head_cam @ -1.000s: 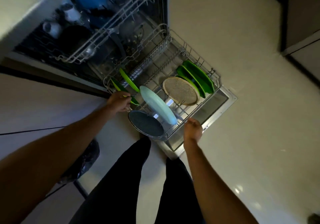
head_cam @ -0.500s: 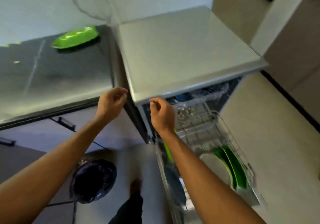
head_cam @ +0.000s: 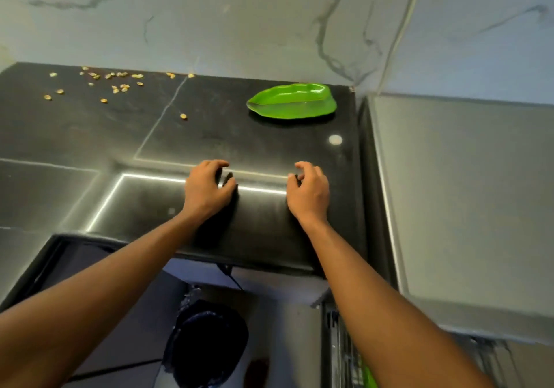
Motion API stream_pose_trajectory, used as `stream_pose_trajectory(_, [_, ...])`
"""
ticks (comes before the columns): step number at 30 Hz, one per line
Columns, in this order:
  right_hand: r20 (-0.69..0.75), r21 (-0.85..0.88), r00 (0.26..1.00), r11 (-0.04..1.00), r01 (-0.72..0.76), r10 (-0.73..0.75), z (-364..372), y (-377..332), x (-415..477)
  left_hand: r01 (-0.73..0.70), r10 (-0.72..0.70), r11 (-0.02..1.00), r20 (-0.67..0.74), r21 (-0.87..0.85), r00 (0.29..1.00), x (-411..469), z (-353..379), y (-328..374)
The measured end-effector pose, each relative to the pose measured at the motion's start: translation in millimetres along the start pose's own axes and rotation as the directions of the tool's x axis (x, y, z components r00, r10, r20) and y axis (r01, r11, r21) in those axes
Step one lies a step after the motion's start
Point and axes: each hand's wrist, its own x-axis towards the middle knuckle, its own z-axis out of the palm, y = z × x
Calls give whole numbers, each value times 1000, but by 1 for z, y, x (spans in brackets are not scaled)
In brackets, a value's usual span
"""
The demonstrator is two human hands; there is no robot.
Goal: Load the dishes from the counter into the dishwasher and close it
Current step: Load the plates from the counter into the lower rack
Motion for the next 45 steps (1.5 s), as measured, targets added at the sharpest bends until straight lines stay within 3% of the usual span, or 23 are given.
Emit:
stream_pose_trajectory(2, [-67, -19, 997, 999, -48, 47, 13, -6, 38, -31, 31, 1000, -10, 4, 999, 34, 13, -1])
stream_pose_trajectory(5, [-176, -1, 953, 968, -252, 248, 20, -6, 96, -42, 42, 998, -16, 40, 999, 71, 34, 7])
stream_pose_trajectory(9, [-103, 205, 884, 880, -429, 455, 21, -6, 147, -3, 2, 996, 8, 90, 1000, 105, 55, 27])
stream_pose_trajectory(16, [22, 415, 771, 696, -586, 636, 26, -15, 193, 20, -14, 985, -40, 169, 999, 116, 65, 32])
stream_pose_trajectory(22, [44, 526, 745, 618, -584, 666, 22, -25, 185, 34, -31, 990, -28, 135, 999, 114, 63, 33])
stream_pose_trajectory(27, [-48, 543, 773, 666, -511, 632, 19, -24, 157, 99, -119, 965, -69, -245, 990, 114, 51, 33])
stream_pose_trajectory(30, [-62, 531, 801, 699, -479, 596, 3, -17, 120, 136, -168, 884, -33, -448, 985, 108, 41, 36])
stream_pose_trajectory(32, [-53, 524, 826, 720, -456, 561, -14, -11, 90, 199, -193, 787, 73, -585, 979, 97, 34, 43])
stream_pose_trajectory(35, [-1, 487, 877, 766, -419, 480, -44, -3, 45, 277, -112, 633, 268, -723, 957, 70, 23, 63])
stream_pose_trajectory(41, [153, 431, 912, 805, -408, 380, -97, 16, -38, 243, 111, 679, 424, -693, 899, -5, 12, 108])
stream_pose_trajectory(45, [134, 443, 912, 800, -405, 387, -180, 55, -128, 176, 239, 713, 472, -678, 848, -98, 18, 165])
